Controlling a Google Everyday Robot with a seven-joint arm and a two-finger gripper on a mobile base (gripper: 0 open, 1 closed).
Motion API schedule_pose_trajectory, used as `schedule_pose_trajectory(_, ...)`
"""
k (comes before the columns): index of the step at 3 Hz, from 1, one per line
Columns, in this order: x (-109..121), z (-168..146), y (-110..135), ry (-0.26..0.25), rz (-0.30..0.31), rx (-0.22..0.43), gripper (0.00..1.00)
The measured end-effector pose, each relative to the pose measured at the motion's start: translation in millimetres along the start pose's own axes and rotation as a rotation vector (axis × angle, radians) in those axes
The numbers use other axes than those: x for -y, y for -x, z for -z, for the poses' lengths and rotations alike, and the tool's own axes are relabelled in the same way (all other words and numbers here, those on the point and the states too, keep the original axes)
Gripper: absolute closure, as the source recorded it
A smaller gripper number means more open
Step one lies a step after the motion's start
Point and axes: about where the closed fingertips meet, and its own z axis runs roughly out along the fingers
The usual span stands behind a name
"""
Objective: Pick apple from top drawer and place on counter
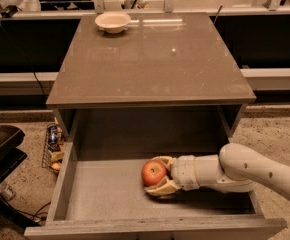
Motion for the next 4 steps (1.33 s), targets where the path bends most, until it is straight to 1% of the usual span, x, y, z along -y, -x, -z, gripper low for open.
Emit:
schedule_pose_trajectory(1, -1.0, -1.9, 0.9, 0.005, 0.001, 0.001, 1.0)
schedule_pose_trajectory(2, -1.2, -2.3, 1.0, 0.005, 0.001, 0.002, 1.0)
schedule_pose_trajectory(3, 2.9, 16.6, 31.6, -0.001, 0.027, -0.022, 1.0)
schedule_pose_trajectory(4, 18.0, 69.6, 87.7, -0.037, 0.035, -0.03, 1.0)
